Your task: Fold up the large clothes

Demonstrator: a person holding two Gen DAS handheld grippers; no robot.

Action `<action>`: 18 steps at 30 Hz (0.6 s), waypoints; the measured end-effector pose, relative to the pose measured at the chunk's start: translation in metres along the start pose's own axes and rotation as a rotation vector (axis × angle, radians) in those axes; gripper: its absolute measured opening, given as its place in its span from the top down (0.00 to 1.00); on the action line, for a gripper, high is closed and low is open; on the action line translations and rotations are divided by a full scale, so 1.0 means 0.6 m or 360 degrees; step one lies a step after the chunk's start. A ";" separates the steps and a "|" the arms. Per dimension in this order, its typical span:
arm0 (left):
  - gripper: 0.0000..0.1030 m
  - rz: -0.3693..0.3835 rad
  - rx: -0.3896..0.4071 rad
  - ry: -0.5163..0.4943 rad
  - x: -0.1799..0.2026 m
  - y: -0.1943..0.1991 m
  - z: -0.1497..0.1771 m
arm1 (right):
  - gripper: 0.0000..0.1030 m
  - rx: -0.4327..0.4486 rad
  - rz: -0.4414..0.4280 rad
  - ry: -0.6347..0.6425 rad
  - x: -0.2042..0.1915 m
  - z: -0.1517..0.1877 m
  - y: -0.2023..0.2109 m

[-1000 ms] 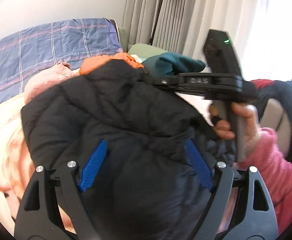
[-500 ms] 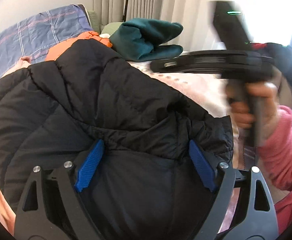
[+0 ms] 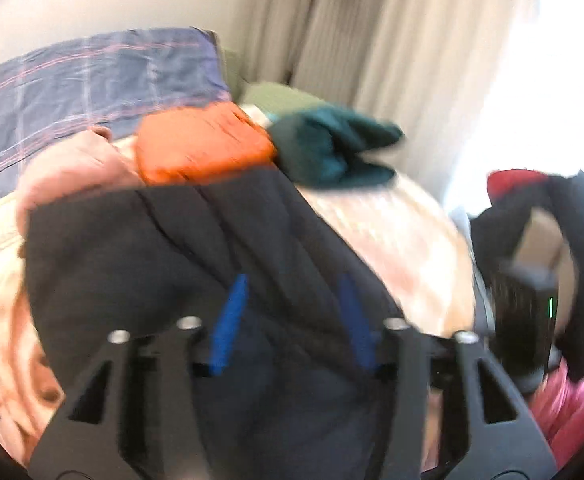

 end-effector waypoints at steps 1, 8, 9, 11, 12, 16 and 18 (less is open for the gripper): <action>0.61 -0.0032 0.0008 0.0009 -0.011 -0.005 -0.012 | 0.92 -0.0007 0.0008 0.0007 -0.001 0.002 -0.002; 0.46 -0.0023 -0.0342 -0.0089 -0.034 -0.179 0.012 | 0.92 -0.0034 0.0053 0.0017 0.003 0.034 -0.005; 0.46 0.0006 -0.0361 -0.0068 -0.031 -0.190 0.022 | 0.90 -0.0032 0.0059 0.0027 0.001 0.033 0.002; 0.46 0.0046 -0.0377 -0.0055 -0.021 -0.201 0.032 | 0.86 -0.0051 0.0078 0.0063 -0.001 0.031 0.015; 0.46 0.0022 -0.0389 -0.0095 -0.015 -0.202 0.037 | 0.84 -0.0045 0.0088 0.0076 -0.003 0.026 0.025; 0.46 -0.0027 -0.0390 -0.0159 -0.009 -0.207 0.047 | 0.81 0.0185 0.0036 0.0174 -0.048 -0.018 0.079; 0.46 -0.0021 -0.0381 -0.0149 -0.012 -0.205 0.050 | 0.81 0.0251 -0.0035 0.0215 -0.072 -0.026 0.081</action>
Point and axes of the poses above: each gripper's, at about its wrist camera, not at the fingertips, and y roughly against the way its jaws point, x to its right, z to its underside, the point moved 7 cm from there along -y, roughly the way its jaws point, and after that the axes turned 12 degrees about -y, right-handed, at the moved point
